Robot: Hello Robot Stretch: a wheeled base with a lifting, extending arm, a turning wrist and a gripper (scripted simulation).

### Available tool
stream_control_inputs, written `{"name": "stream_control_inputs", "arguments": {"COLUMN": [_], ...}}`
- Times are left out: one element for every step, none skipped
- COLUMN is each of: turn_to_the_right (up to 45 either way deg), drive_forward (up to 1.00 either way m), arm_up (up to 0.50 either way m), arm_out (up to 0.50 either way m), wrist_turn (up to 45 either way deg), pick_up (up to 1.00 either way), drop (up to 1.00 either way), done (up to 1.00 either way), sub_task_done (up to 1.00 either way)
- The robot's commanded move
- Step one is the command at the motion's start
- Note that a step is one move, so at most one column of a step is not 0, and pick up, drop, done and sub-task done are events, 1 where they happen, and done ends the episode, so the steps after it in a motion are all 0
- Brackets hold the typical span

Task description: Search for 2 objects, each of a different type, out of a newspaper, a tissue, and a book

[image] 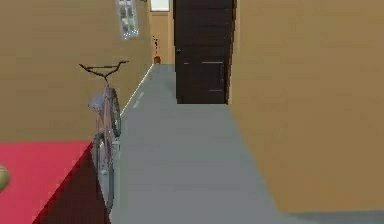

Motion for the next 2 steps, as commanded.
{"name": "stream_control_inputs", "arguments": {"turn_to_the_right": [0.0, -18.0], "drive_forward": [1.0, 0.0], "arm_up": [0.0, 0.0], "arm_out": [0.0, 0.0], "wrist_turn": [0.0, 0.0], "pick_up": [0.0, 0.0], "drop": [0.0, 0.0], "done": [0.0, 0.0], "sub_task_done": [0.0, 0.0]}}
